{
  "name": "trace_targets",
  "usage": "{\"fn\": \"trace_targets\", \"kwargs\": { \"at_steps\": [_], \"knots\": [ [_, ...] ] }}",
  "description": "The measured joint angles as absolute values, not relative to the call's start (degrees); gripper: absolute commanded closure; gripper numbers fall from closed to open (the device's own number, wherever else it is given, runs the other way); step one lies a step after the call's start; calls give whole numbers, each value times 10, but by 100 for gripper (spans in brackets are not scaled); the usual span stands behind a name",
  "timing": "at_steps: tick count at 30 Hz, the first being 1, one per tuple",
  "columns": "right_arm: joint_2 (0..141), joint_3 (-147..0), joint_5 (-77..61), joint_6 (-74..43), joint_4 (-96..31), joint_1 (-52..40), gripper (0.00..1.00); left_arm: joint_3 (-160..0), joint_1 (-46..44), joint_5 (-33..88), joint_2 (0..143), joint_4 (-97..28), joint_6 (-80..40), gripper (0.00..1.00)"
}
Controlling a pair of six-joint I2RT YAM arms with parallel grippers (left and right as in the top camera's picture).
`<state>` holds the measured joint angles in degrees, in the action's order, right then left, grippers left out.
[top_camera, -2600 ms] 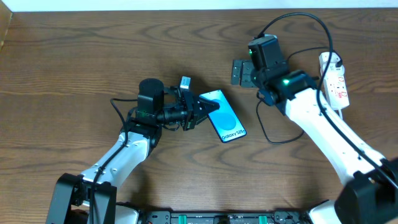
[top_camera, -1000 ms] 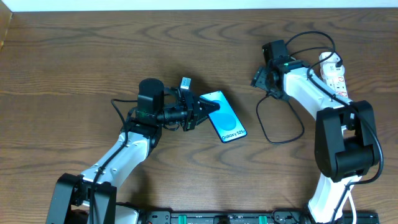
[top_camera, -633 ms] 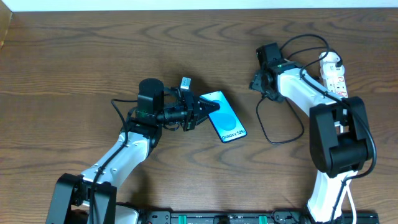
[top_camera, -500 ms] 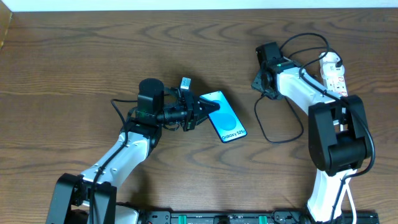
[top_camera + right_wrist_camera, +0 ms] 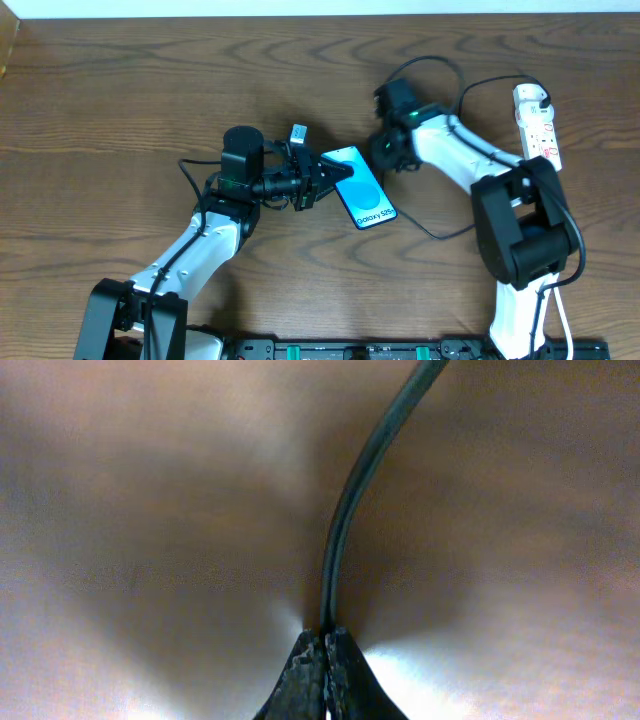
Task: Plug charger to phone and switch on socket
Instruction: 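Grasp the black USB cable near its plug with the right gripper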
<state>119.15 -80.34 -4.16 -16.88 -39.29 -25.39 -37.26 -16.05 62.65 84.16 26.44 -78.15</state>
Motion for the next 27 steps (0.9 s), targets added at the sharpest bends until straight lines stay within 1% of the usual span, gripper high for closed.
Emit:
{"fn": "trace_targets", "kwargs": {
  "at_steps": [2, 3, 4, 5, 6, 8, 10, 13, 16, 19, 22, 27],
  "knots": [
    [1190, -806, -24, -165, -432, -271, 99, -373, -161, 626, 842, 264, -781, 92],
    [1189, -807, -14, -171, -453, -276, 95, -373, -161, 627, 842, 264, -781, 92],
    [1188, -808, -5, -182, -473, -281, 85, -373, -161, 626, 842, 264, -781, 92],
    [1188, -808, 0, -193, -489, -282, 78, -373, -161, 627, 842, 264, -781, 93],
    [1187, -807, 6, -198, -500, -283, 68, -373, -161, 627, 842, 264, -781, 92],
    [1187, -806, 15, -210, -499, -282, 54, -373, -161, 627, 842, 264, -781, 92],
    [1186, -806, 20, -216, -492, -279, 45, -373, -161, 627, 842, 264, -781, 92],
    [1187, -809, 26, -221, -464, -269, 38, -373, -161, 627, 842, 264, -781, 92],
    [1191, -812, 35, -228, -424, -254, 36, -373, -161, 627, 842, 264, -781, 92],
    [1197, -814, 44, -244, -378, -235, 38, -373, -161, 627, 842, 264, -781, 92],
    [1200, -814, 48, -264, -350, -219, 41, -373, -161, 627, 842, 264, -781, 92],
    [1205, -818, 22, -282, -327, -206, 50, -373, -161, 627, 842, 264, -781, 92]
  ]
}}
